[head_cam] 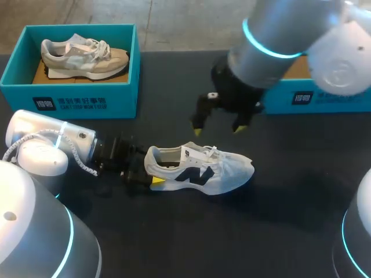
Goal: Take the shoe out of the shoebox, open the shoe tongue, remove and reinsert the insole, then place the shoe into the shoebox
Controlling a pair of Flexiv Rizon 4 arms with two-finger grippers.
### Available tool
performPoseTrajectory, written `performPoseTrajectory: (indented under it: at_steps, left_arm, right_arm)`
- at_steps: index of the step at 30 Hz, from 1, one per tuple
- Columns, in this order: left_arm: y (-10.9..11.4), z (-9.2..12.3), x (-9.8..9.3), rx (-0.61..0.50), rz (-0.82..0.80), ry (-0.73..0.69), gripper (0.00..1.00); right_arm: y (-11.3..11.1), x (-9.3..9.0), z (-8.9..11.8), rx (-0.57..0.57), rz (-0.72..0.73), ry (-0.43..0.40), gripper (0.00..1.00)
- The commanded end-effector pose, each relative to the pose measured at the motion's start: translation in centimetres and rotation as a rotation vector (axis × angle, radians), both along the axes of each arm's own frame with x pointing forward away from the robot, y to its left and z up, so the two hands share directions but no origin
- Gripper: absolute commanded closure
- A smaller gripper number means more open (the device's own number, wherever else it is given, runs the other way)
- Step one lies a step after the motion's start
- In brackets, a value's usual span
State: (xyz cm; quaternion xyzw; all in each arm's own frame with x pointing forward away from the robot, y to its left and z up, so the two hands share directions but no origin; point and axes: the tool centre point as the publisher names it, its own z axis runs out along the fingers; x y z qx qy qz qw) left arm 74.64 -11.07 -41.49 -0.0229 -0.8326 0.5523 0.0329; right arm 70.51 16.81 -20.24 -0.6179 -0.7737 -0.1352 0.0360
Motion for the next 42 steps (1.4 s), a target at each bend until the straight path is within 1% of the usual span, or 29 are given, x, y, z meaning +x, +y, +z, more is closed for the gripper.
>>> performPoseTrajectory:
  at_steps: [1, 5, 8, 16, 18, 42]
  left_arm:
    - [-0.3, -0.4, 0.0, 0.003, 0.000, 0.000, 1.00]
    - [-0.3, -0.4, 0.0, 0.003, 0.000, 0.000, 1.00]
    - [-0.3, -0.4, 0.0, 0.003, 0.000, 0.000, 1.00]
    - [-0.3, -0.4, 0.0, 0.003, 0.000, 0.000, 1.00]
    - [-0.3, -0.4, 0.0, 0.003, 0.000, 0.000, 1.00]
    - [-0.3, -0.4, 0.0, 0.003, 0.000, 0.000, 1.00]
  right_arm:
    - [3.8, 1.3, -2.9, -0.213, -0.019, 0.160, 0.00]
    - [4.2, 0.9, -4.5, -0.213, -0.046, 0.184, 0.00]
    - [4.4, 0.7, -5.6, -0.235, -0.070, 0.196, 0.00]
    - [3.9, 0.1, -8.0, -0.264, -0.123, 0.216, 0.00]
    - [3.7, 0.0, -8.4, -0.267, -0.138, 0.235, 0.00]
    - [3.7, 0.0, -8.4, -0.267, -0.138, 0.235, 0.00]
